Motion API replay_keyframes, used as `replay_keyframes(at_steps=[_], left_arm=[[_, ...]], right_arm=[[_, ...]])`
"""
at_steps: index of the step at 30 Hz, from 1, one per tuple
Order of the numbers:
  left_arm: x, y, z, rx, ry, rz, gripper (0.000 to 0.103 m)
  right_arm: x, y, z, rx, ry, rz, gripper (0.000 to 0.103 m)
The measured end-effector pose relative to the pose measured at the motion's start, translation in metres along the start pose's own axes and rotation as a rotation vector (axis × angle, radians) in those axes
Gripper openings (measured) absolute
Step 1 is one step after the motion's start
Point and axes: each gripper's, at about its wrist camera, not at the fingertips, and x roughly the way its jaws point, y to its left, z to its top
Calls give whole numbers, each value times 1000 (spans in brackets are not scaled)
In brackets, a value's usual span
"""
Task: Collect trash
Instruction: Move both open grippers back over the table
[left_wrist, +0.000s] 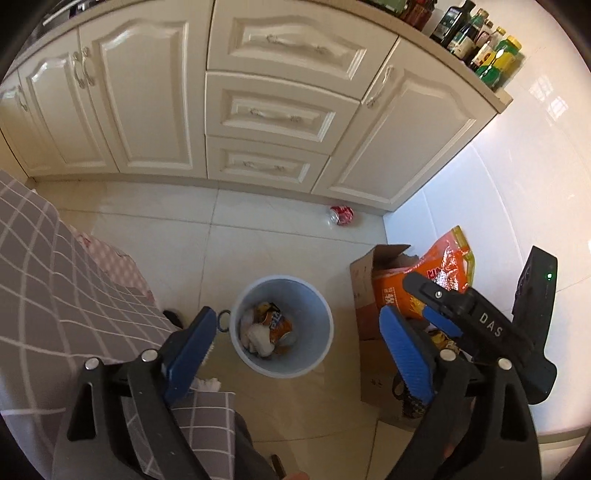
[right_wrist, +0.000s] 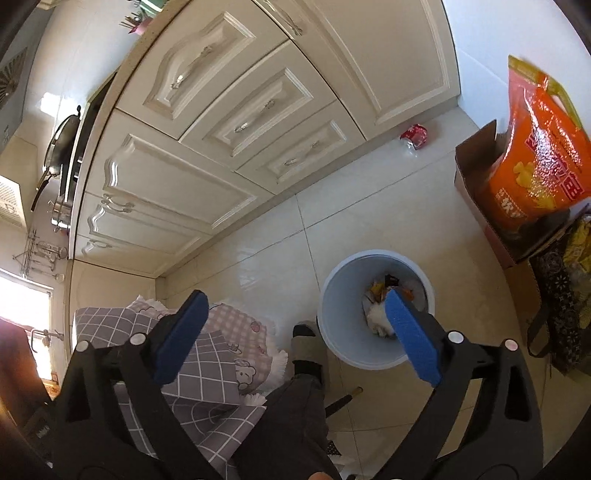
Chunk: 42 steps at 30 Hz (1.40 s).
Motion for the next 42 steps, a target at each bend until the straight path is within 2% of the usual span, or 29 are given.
replay_keyframes(at_steps=[11, 20, 30, 42], left_arm=[[-71, 13, -15, 26, -121, 34, 92], [-148, 48, -32, -4, -248, 80, 92], [-229, 102, -60, -68, -366, 150, 92], [-301, 185, -103, -211, -480, 266, 92]], right_arm=[[-44, 55, -14, -95, -77, 14, 97], [-77, 132, -41, -297, -153, -13, 97], [-95, 207, -80, -462, -154, 47, 97], [-100, 306, -135, -655, -133, 188, 97]])
